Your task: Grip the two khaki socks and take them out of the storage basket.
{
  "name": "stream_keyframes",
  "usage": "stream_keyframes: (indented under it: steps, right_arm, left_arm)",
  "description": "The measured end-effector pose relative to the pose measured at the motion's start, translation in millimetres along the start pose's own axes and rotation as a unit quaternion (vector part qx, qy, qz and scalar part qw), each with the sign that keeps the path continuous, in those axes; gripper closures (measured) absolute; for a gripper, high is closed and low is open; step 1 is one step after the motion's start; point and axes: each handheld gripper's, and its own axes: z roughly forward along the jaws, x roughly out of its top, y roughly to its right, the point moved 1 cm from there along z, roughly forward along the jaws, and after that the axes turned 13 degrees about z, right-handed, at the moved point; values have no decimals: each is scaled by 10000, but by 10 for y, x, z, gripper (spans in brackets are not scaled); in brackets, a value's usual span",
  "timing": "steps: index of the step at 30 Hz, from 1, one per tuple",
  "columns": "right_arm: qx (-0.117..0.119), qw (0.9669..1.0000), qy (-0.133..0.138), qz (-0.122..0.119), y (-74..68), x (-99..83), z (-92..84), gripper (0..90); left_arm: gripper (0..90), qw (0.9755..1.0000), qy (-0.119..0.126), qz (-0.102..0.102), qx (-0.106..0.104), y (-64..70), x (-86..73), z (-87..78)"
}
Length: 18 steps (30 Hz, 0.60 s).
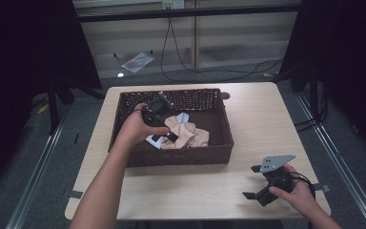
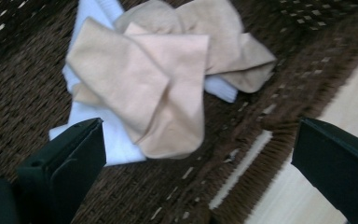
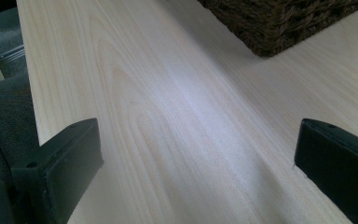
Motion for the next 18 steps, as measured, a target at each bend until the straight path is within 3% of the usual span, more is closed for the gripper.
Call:
stream_keyframes:
  steps: [3, 4, 7, 8, 12, 15, 18]
  right_arm:
    - [0, 10000, 0, -1, 1, 1, 1, 2]
    - [4, 10000, -2, 0, 0, 1, 0, 2]
    - [0, 10000, 7, -24, 4, 1, 2, 2]
    - [4, 10000, 8, -25, 6, 1, 3, 2]
    - [2, 10000, 5, -37, 6, 2, 6, 3]
    - [-11, 10000, 8, -42, 5, 2, 8, 3]
    - [18, 10000, -9, -27, 1, 1, 9, 3]
  left_arm:
    - [43, 9999, -55, -98, -8, -44, 1, 40]
    - [49, 9997, -102, -241, 21, -79, -3, 88]
    - [59, 9994, -176, -309, 45, -121, -5, 127]
    - [69, 9990, -148, -424, 86, -148, -1, 168]
    - [96, 9987, -233, -446, 103, -190, 2, 240]
    - [117, 9981, -222, -577, 53, -242, -4, 322]
    - [141, 9975, -220, -655, 145, -298, -2, 420]
